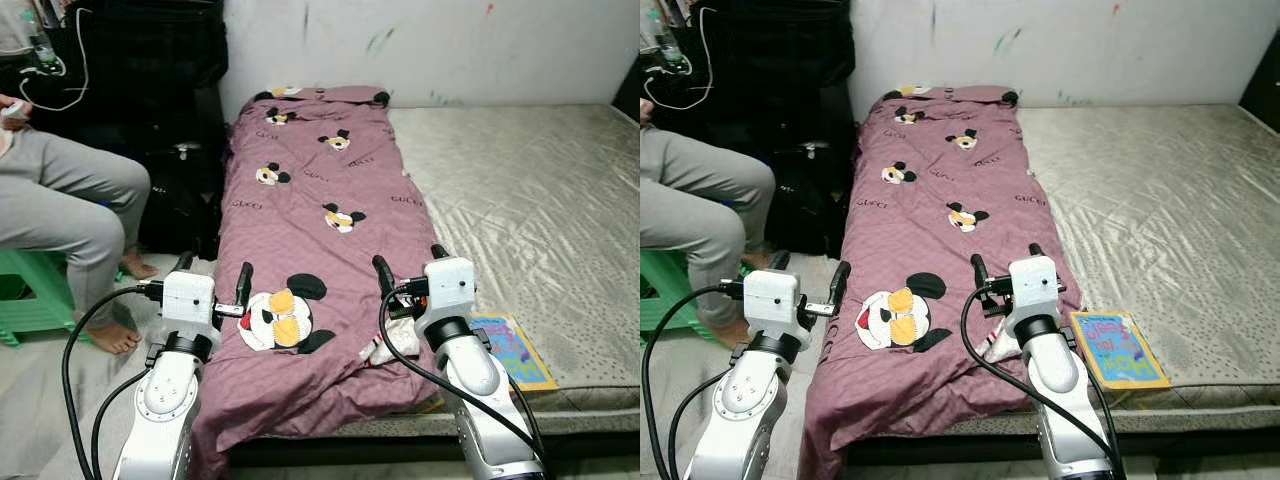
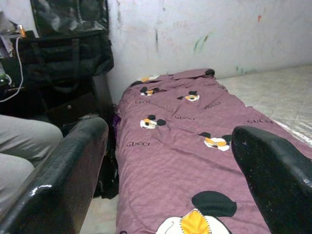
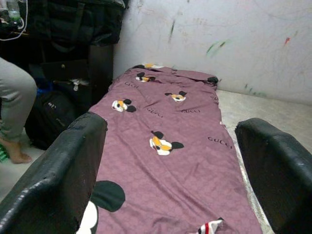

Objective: Clean up the room

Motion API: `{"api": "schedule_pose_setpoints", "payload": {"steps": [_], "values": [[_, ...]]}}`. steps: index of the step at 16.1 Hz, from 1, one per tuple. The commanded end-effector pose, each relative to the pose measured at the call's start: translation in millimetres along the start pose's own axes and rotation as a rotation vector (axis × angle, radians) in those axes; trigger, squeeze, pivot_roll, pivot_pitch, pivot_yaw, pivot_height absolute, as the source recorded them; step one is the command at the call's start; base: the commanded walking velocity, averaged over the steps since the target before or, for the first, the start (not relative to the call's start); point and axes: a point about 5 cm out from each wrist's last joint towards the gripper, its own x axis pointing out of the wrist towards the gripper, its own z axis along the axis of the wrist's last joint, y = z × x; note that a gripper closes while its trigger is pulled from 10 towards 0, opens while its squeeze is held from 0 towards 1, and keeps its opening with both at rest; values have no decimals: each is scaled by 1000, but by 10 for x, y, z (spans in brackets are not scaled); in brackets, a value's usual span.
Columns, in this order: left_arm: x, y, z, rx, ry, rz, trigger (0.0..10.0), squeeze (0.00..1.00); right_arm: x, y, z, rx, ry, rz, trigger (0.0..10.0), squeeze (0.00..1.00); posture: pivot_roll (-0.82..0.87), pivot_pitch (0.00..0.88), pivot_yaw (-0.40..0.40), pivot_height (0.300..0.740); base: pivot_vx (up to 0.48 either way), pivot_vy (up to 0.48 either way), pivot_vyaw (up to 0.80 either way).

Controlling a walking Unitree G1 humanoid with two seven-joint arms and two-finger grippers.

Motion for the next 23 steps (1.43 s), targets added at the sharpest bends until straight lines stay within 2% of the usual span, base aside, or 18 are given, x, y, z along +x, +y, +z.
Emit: {"api": "schedule_pose_setpoints", "payload": {"steps": [1, 10, 13, 16, 23], "values": [[13, 13, -2, 5, 5, 1, 10000, 0, 11, -5, 15, -4, -8, -4, 10000, 0, -47, 0, 17, 740, 0, -300, 0], [17, 3, 0, 1, 4, 0, 10000, 0, 19, 6, -1, -21, -1, 9, 10000, 0, -45, 0, 15, 740, 0, -312, 0], [20, 4, 6, -22, -4, 1, 10000, 0, 20, 6, -4, -24, 0, 14, 10000, 0, -45, 0, 15, 740, 0, 0, 0], [15, -49, 37, -47, -31, -53, 10000, 0, 18, 8, -11, -29, -1, 16, 10000, 0, -48, 0, 15, 740, 0, 0, 0], [2, -51, 39, -53, -33, -66, 10000, 0, 21, 16, -16, -35, -2, 21, 10000, 0, -48, 0, 15, 740, 281, 0, 0]]}}
